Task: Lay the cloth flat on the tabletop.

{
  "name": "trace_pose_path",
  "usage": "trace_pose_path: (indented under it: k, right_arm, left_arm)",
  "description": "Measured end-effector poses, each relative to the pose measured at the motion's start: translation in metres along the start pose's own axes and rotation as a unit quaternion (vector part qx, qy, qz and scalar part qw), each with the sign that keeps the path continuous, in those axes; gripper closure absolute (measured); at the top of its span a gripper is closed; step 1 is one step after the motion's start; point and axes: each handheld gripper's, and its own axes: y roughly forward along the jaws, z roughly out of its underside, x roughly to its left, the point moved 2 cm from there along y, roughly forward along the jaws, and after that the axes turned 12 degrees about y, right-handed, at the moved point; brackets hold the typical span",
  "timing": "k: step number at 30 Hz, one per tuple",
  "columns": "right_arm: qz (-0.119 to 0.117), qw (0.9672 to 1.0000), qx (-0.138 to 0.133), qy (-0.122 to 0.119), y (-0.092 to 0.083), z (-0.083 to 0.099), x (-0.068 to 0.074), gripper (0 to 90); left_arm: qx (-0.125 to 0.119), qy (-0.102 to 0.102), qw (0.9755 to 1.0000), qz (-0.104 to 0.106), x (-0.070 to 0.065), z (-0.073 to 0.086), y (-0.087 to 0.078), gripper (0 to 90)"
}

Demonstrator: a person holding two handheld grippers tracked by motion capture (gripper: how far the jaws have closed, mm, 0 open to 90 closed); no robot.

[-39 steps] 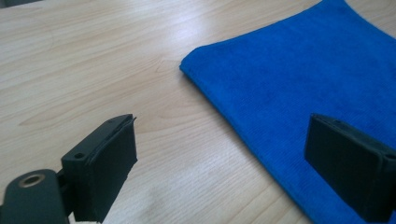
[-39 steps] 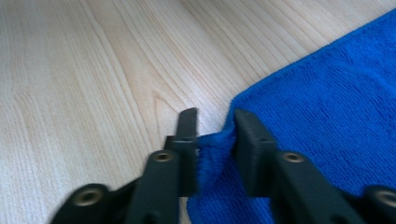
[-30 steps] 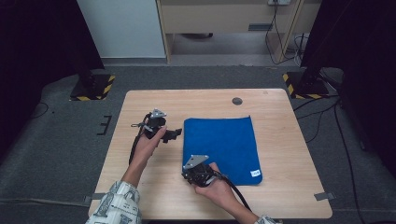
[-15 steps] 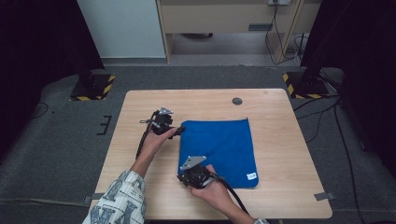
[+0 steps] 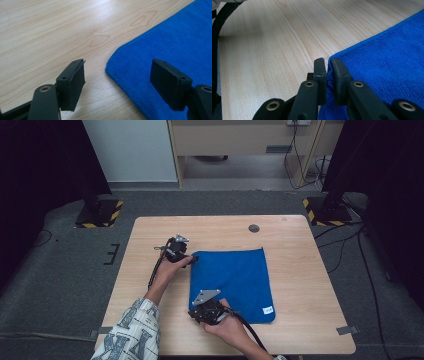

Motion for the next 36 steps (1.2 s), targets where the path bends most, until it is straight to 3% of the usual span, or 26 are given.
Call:
trace_pose_path:
  k: [9,20,25,36]
  right_arm:
    - [0.005,1.0,0.005,-0.004,0.0,0.001,0.002,81.9]
    - [0.006,1.0,0.002,-0.003,-0.004,0.001,0.001,81.5]
    - [0.007,1.0,0.003,-0.004,-0.004,0.002,0.0,81.5]
    - [0.011,0.9999,-0.006,-0.001,-0.004,0.0,0.002,83.2]
  left_arm:
    - [0.014,0.012,0.9997,-0.017,0.0,0.004,0.011,31.9]
    - [0.015,0.04,0.9991,0.001,-0.013,-0.003,0.01,73.4]
    - [-0.009,0.023,0.9997,0.002,-0.012,-0.006,0.009,84.9]
    - [-0.037,0.009,0.9992,-0.008,-0.01,-0.014,-0.005,86.7]
